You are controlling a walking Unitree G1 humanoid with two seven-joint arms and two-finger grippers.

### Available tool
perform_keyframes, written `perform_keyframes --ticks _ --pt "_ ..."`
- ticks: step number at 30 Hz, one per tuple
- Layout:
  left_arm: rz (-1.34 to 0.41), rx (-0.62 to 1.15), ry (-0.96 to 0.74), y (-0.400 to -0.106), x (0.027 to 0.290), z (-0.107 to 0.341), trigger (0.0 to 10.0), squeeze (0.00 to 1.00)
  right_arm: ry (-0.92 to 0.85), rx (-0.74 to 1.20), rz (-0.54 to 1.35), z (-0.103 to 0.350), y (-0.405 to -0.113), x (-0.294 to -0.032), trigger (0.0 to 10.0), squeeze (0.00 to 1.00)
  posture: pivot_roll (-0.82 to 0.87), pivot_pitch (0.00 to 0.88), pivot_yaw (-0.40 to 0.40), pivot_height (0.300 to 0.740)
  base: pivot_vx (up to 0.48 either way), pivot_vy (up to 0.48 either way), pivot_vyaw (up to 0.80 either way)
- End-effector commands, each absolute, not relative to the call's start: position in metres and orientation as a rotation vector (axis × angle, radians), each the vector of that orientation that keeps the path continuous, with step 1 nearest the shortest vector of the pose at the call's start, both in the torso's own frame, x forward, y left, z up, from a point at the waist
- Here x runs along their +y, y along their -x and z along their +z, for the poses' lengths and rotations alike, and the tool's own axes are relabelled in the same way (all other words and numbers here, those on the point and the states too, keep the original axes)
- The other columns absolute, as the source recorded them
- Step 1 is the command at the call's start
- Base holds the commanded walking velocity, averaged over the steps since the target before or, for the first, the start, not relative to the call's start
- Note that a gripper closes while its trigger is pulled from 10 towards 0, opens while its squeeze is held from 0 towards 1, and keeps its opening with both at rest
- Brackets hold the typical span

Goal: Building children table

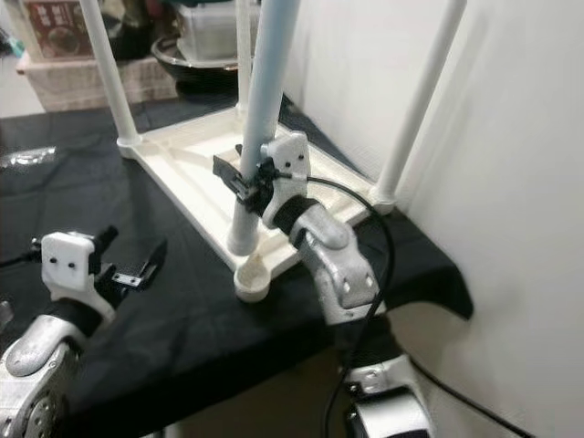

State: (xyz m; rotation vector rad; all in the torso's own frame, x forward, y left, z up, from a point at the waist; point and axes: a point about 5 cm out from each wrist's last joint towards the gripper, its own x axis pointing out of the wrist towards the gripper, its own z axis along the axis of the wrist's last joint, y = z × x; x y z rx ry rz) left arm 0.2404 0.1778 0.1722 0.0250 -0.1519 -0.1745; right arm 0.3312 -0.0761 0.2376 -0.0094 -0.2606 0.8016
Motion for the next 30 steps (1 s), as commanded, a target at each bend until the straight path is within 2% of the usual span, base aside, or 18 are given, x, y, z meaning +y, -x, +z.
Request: perform_keyframes --ticks 1,4,11,17,22,30 --pt "-0.176 -0.135 -0.04 -0.238 0.182 0.168 10.0 0.0 0.059 -0.246 0.869 0.235 -0.327 -0.075 10.0 0.0 -0.01 0.0 -0.062 0.74 0.0 0.0 0.0" --pt "-0.172 -0.127 -0.047 -0.237 0.186 0.167 10.0 0.0 0.108 -0.226 0.933 0.231 -0.325 -0.078 10.0 0.0 -0.01 0.0 -0.063 0.74 0.0 0.0 0.0" --pt "-0.169 -0.156 -0.036 -0.238 0.186 0.172 10.0 0.0 0.1 -0.25 0.916 0.236 -0.327 -0.077 10.0 0.0 0.0 0.0 -0.064 0.74 0.0 0.0 0.0" --pt "-0.172 -0.178 -0.019 -0.239 0.183 0.174 10.0 0.0 -0.015 -0.285 0.834 0.24 -0.327 -0.069 10.0 0.0 -0.03 0.0 -0.056 0.74 0.359 0.0 0.0" --pt "-0.183 -0.177 -0.006 -0.24 0.181 0.174 10.0 0.0 -0.073 -0.298 0.817 0.24 -0.322 -0.058 10.0 0.0 -0.05 0.0 -0.039 0.74 0.337 0.0 0.67" --pt "-0.21 -0.17 -0.004 -0.241 0.18 0.172 10.0 0.0 -0.198 -0.273 0.708 0.235 -0.322 -0.056 10.0 0.0 -0.07 0.0 -0.025 0.74 0.0 0.0 0.0"
